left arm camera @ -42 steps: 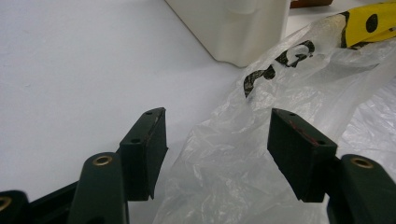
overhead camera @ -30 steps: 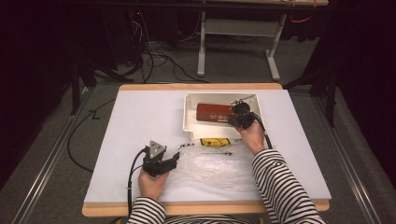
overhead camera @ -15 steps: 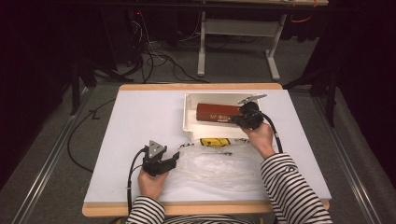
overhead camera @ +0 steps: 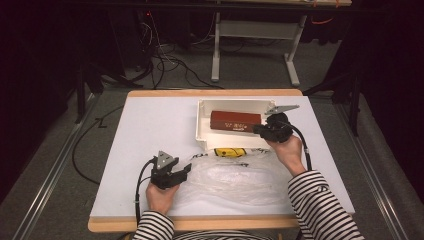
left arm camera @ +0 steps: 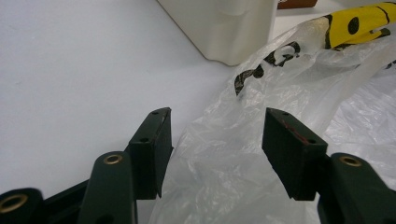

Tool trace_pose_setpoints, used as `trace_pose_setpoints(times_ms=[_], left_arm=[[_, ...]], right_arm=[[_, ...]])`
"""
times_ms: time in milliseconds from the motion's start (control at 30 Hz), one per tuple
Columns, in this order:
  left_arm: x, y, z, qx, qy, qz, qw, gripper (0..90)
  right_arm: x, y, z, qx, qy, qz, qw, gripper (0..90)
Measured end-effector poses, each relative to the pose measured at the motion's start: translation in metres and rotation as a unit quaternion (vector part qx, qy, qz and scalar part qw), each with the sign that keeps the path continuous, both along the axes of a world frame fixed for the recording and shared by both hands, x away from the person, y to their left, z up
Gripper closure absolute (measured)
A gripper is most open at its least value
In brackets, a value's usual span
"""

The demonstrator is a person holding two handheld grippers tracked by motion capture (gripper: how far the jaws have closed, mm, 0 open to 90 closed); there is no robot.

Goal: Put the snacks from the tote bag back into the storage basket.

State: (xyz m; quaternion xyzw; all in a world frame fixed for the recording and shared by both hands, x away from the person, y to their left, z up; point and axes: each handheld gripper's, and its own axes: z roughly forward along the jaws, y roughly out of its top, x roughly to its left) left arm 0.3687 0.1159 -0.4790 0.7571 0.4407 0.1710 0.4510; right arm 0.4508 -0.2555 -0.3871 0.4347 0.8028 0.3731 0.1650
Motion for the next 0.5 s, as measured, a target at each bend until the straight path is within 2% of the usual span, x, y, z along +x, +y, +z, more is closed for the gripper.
trace_pose_setpoints(times_ms=[167,300,500], left_arm=[[-0.002,0.002,0.008,0.000,-0.008,-0.007,0.9999,42.1],[-0.004,0.002,0.016,-0.007,-0.017,-0.012,0.9998,41.6],[-0.004,0.005,0.017,-0.015,-0.016,-0.009,0.9997,41.0]], right_arm=[[-0.008,-0.006,0.004,0.011,-0.013,-0.002,0.9999,79.3],[-0.014,-0.014,0.005,0.020,-0.014,-0.005,0.9997,78.5],[-0.023,-0.027,0.008,0.028,-0.024,-0.003,0.9993,76.5]])
